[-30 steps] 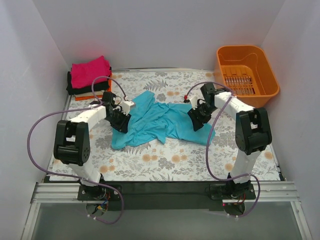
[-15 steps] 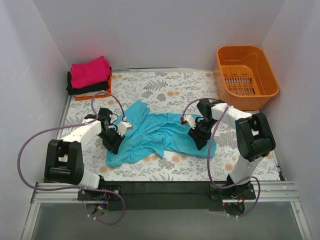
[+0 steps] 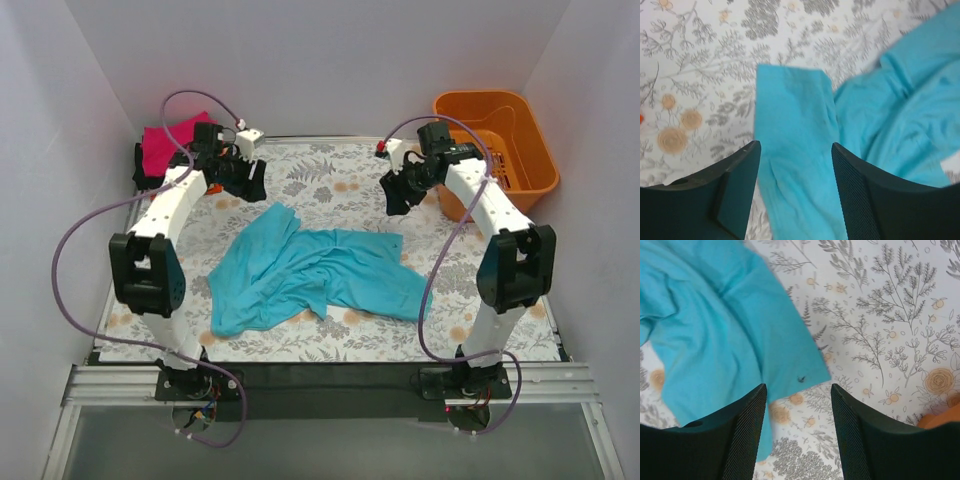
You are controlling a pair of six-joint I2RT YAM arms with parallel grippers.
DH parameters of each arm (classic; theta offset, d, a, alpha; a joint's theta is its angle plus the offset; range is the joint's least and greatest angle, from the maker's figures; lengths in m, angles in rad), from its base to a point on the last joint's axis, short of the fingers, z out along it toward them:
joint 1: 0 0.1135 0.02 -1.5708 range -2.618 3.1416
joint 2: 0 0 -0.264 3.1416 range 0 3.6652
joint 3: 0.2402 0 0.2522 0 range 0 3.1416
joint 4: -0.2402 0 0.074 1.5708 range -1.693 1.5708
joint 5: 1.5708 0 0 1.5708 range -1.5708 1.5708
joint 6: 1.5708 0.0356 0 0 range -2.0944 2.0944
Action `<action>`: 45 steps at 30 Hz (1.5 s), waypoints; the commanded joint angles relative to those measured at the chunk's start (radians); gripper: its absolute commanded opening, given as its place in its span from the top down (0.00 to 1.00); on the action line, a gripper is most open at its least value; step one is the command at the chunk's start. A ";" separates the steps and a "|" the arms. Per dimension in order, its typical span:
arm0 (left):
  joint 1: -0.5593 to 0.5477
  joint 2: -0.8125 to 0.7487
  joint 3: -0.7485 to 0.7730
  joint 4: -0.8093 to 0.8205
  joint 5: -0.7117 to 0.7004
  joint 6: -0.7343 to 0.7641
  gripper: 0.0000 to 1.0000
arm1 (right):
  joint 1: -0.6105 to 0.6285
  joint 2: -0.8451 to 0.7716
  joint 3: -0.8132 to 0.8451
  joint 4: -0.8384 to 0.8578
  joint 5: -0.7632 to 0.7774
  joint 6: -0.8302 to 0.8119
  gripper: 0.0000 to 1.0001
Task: Fold and stack the t-shirts
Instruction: Flatten the tshirt out
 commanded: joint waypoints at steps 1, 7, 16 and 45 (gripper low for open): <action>-0.062 0.148 0.100 0.132 -0.054 -0.214 0.44 | 0.007 0.140 0.033 0.052 0.115 0.115 0.47; -0.127 0.235 0.031 0.277 -0.155 -0.317 0.42 | 0.009 0.262 0.095 0.081 0.169 0.143 0.41; -0.152 0.317 0.026 0.350 -0.310 -0.346 0.41 | 0.013 0.307 0.025 0.098 0.218 0.136 0.41; -0.164 0.476 0.072 0.325 -0.439 -0.332 0.93 | 0.032 0.385 -0.062 0.118 0.236 0.117 0.81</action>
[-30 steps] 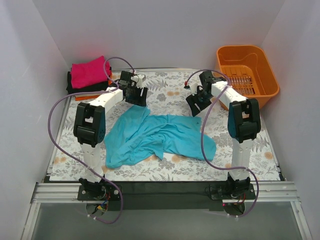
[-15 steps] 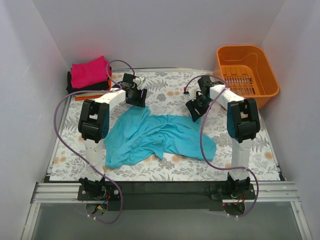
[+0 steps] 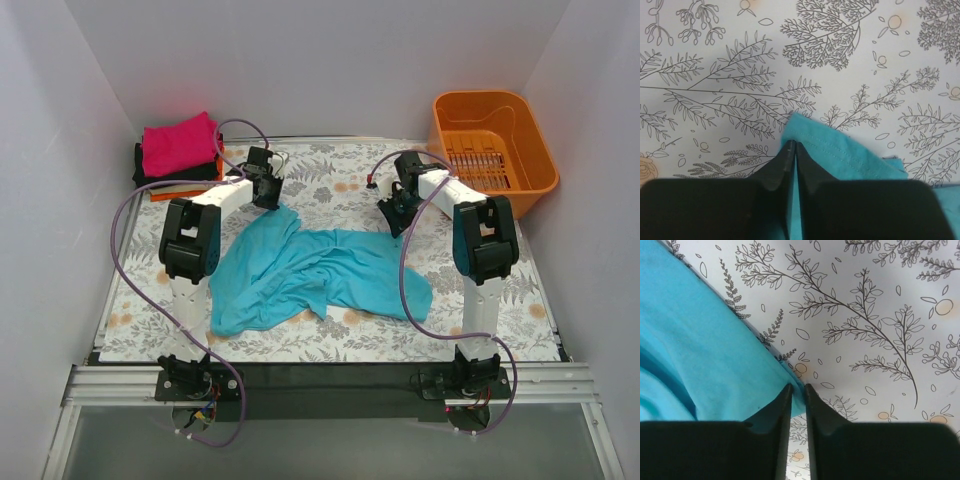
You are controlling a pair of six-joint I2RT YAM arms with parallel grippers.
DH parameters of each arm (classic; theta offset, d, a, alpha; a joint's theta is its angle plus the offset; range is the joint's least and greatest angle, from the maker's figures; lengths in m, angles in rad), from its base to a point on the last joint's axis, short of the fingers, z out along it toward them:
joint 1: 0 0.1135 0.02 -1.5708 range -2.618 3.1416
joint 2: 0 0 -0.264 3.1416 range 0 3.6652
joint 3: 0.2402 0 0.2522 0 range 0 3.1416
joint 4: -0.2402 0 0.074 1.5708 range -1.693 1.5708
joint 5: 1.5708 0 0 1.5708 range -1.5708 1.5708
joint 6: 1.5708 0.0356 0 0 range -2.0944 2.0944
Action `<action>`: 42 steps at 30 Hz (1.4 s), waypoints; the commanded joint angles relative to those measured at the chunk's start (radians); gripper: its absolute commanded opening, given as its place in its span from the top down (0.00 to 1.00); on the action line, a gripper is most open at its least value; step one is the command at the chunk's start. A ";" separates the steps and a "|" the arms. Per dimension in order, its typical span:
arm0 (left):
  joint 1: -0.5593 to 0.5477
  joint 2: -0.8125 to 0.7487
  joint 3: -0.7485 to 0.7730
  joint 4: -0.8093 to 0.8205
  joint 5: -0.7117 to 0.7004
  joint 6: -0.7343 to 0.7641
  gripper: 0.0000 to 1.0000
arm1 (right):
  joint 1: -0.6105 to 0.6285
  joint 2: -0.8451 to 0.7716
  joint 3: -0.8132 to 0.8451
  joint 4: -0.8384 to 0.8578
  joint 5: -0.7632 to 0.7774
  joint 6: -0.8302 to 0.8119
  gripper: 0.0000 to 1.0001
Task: Fold and stack the t-shirts
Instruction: Flatten the tshirt out
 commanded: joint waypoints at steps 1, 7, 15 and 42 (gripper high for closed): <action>-0.002 0.016 0.002 -0.035 -0.022 0.007 0.97 | 0.009 0.045 -0.017 -0.015 -0.022 0.004 0.84; -0.001 -0.017 -0.012 -0.037 -0.019 0.013 1.00 | 0.009 -0.016 -0.015 -0.020 -0.013 0.001 0.94; 0.007 -0.030 -0.019 -0.034 -0.010 0.010 1.00 | -0.034 -0.070 -0.026 -0.031 -0.013 0.034 0.54; 0.099 -0.064 -0.015 -0.069 0.133 -0.042 1.00 | 0.157 -0.291 -0.118 -0.137 -0.286 0.018 0.99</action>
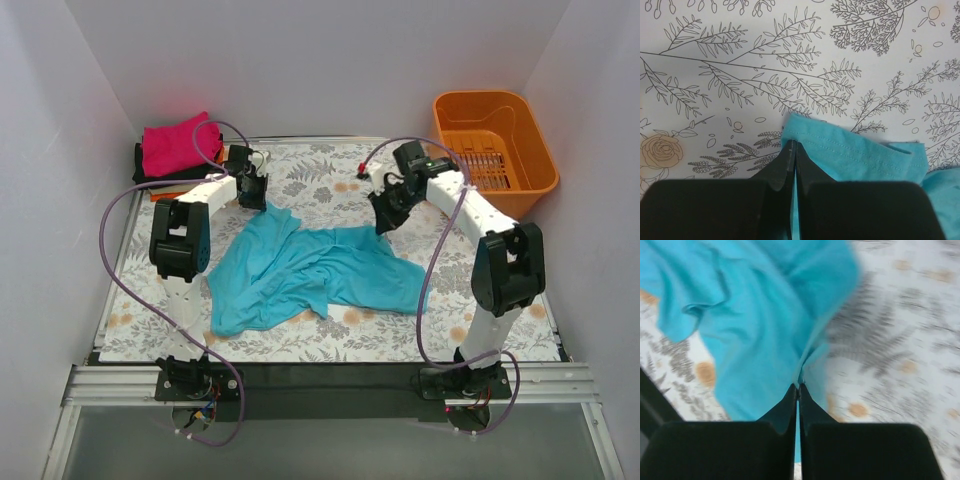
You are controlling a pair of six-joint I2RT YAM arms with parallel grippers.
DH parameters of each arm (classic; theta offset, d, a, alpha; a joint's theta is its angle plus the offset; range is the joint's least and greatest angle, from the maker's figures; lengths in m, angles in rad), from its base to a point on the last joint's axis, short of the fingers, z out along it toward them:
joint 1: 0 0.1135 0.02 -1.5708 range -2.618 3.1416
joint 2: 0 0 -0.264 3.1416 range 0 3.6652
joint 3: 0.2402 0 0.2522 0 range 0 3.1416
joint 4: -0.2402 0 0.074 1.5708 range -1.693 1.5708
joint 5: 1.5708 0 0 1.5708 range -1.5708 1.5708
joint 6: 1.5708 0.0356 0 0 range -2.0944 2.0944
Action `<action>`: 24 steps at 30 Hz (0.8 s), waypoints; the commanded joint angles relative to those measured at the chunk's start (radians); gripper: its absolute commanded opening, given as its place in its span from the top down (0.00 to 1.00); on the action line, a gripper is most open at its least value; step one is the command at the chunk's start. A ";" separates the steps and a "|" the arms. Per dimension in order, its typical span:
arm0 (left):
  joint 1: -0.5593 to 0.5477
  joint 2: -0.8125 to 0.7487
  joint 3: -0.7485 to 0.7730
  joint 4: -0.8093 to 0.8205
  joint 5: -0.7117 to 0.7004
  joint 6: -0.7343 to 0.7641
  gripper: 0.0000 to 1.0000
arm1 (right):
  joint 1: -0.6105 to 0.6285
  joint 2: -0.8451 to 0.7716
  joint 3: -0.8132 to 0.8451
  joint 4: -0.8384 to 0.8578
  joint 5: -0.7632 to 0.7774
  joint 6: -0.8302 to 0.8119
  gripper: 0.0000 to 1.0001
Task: Fold and stack the t-shirts
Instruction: Flatten the tshirt out
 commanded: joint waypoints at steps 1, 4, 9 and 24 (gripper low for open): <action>-0.002 -0.052 -0.007 -0.023 0.023 -0.007 1.00 | 0.130 -0.009 -0.107 -0.039 -0.080 -0.008 0.99; -0.002 -0.046 -0.007 -0.023 0.028 -0.009 1.00 | 0.252 -0.057 -0.172 -0.048 -0.145 -0.030 0.97; -0.002 -0.037 0.000 -0.029 0.029 -0.004 1.00 | 0.342 -0.158 -0.249 -0.072 -0.231 -0.090 0.55; -0.002 -0.006 0.029 -0.048 0.043 -0.007 1.00 | 0.179 0.023 -0.025 -0.102 -0.093 -0.205 0.69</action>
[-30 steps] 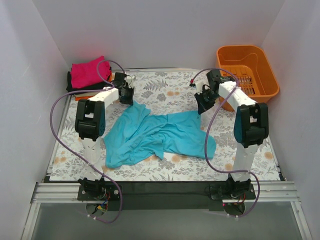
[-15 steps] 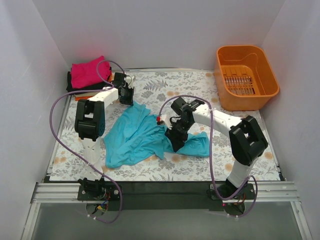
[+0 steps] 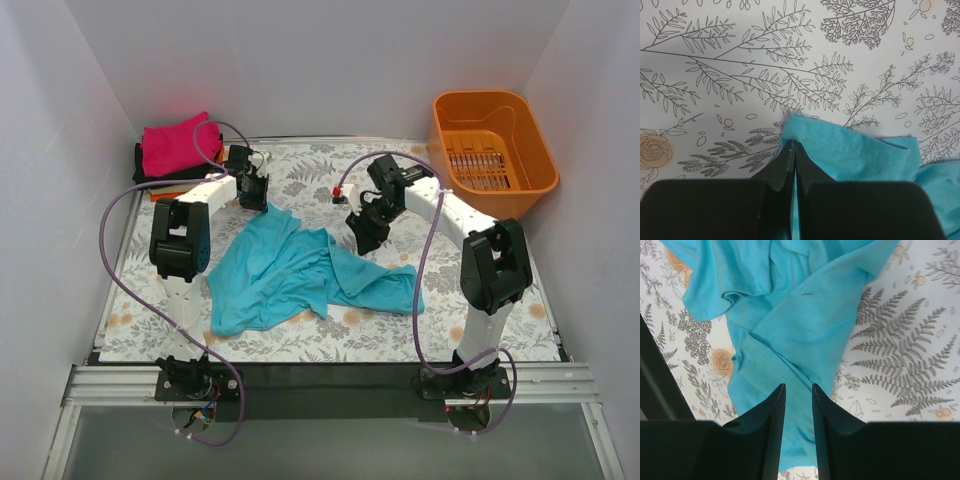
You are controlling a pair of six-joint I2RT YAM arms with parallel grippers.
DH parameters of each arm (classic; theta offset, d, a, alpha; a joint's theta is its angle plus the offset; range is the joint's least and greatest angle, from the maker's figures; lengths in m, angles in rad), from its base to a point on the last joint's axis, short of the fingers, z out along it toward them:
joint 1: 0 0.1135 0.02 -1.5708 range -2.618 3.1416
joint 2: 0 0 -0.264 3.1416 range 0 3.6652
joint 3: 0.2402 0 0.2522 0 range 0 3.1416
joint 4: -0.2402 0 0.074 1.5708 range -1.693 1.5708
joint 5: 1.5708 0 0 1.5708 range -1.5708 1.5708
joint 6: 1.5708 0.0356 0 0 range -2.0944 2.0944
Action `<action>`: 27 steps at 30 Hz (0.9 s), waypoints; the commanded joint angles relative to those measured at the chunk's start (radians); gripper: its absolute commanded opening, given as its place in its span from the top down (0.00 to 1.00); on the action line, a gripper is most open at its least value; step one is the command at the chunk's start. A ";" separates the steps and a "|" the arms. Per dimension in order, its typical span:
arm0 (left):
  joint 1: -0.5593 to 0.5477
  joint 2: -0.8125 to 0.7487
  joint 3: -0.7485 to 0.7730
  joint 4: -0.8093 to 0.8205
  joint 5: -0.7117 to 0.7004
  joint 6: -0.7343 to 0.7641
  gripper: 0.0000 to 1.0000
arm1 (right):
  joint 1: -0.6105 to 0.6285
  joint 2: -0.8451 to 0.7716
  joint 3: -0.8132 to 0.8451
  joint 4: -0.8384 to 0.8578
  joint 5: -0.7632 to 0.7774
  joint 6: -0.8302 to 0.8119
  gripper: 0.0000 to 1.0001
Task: Fold and stack the t-shirts
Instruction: Flatten the tshirt out
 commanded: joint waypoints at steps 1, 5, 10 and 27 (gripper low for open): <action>-0.002 -0.005 0.023 -0.027 0.014 -0.006 1.00 | 0.041 0.008 -0.011 -0.033 0.016 -0.046 0.71; -0.002 0.003 0.023 -0.027 0.022 -0.007 1.00 | 0.095 0.030 -0.025 -0.030 0.010 -0.013 0.71; -0.002 0.009 0.028 -0.027 0.026 -0.010 1.00 | 0.150 0.051 -0.062 -0.013 0.022 -0.040 0.68; -0.002 0.018 0.028 -0.026 0.022 -0.007 1.00 | 0.235 0.148 -0.048 0.007 0.027 -0.080 0.59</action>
